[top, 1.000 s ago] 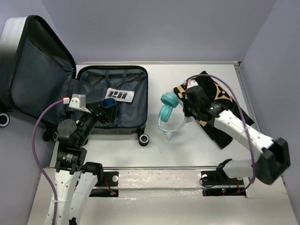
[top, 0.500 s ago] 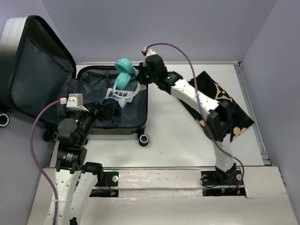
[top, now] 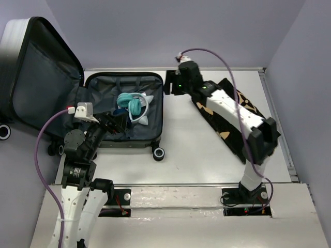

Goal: Pack the luggage

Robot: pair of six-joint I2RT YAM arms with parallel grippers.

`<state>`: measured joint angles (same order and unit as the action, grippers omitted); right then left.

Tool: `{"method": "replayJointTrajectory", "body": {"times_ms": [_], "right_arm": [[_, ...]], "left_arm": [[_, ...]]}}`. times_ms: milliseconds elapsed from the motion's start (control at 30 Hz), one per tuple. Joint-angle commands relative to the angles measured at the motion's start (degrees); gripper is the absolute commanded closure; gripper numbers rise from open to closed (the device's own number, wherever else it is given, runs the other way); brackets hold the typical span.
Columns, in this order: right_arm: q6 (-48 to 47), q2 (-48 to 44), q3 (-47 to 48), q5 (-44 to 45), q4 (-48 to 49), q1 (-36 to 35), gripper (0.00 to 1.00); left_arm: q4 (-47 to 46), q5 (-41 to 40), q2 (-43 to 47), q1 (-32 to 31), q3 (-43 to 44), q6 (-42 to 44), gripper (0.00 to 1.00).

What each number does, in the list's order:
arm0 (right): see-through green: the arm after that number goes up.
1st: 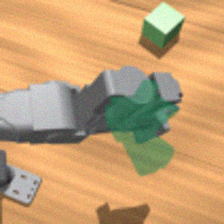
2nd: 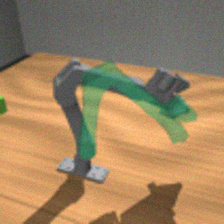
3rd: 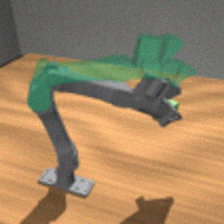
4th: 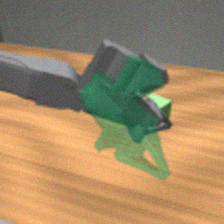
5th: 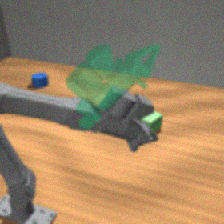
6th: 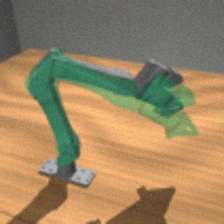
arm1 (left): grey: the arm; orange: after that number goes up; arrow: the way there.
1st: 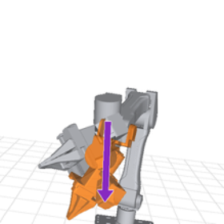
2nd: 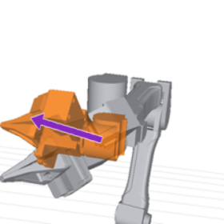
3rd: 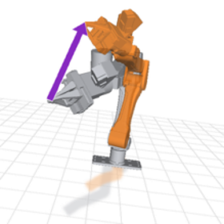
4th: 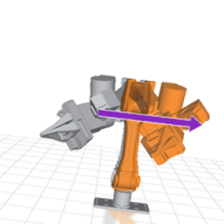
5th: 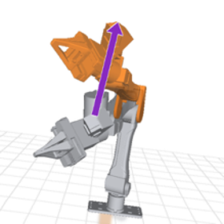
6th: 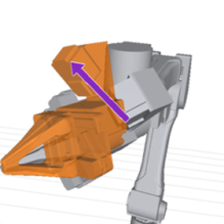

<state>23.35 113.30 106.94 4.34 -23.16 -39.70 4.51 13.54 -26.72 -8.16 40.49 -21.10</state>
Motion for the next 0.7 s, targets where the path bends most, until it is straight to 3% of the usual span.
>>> {"method": "replayJointTrajectory", "body": {"times_ms": [0, 33, 67, 167, 267, 367, 433, 467, 500, 600, 667], "right_arm": [[-1.91, -15.87, -19.76, 5.49, 4.26, 9.09, 0.42], [-0.52, -18.00, -23.49, 6.90, 4.17, 10.86, 0.50], [0.28, -20.11, -27.18, 8.48, 4.26, 12.79, 0.68], [4.24, -28.72, -40.55, 8.41, 6.10, 22.89, 0.69], [6.27, -34.80, -49.44, 3.15, 11.09, 34.23, 0.38], [1.45, -31.23, -46.05, -1.34, 10.26, 36.71, 0.31], [-1.81, -22.01, -39.38, -7.03, 7.26, 36.71, 0.32], [-2.34, -19.37, -33.95, -7.15, 6.47, 36.11, 0.37], [-2.78, -16.73, -31.64, -6.45, 6.11, 36.10, 0.54], [-2.96, -6.36, -21.39, -7.23, 2.26, 34.96, 0.82], [-4.19, -0.40, -15.57, -5.40, 0.93, 32.34, 0.92]], "left_arm": [[-3.81, 3.42, -1.66, 0.17, -0.50, -0.17, 0.01], [-4.07, 5.42, -2.28, 0.17, -0.50, -0.25, 0.01], [-4.16, 6.49, -3.24, 0.25, -0.50, -0.52, 0.01], [-7.58, 13.07, -8.16, 0.17, 0.11, -2.09, 0.01], [-10.75, 18.53, -11.50, 0.08, 0.29, -4.03, 0.01], [-10.58, 16.88, -10.90, 0.17, 0.12, -3.33, 0.01], [-10.05, 16.17, -10.28, 0.17, -0.41, -3.15, 0.01], [-9.70, 15.99, -10.02, 0.17, -0.67, -3.07, 0.01], [-9.00, 15.56, -9.84, 0.17, -1.11, -2.72, 0.01], [-8.12, 14.50, -9.40, 0.17, -1.47, -1.75, 0.01], [-7.59, 13.89, -9.66, 0.17, -1.03, -1.31, 0.01]]}}
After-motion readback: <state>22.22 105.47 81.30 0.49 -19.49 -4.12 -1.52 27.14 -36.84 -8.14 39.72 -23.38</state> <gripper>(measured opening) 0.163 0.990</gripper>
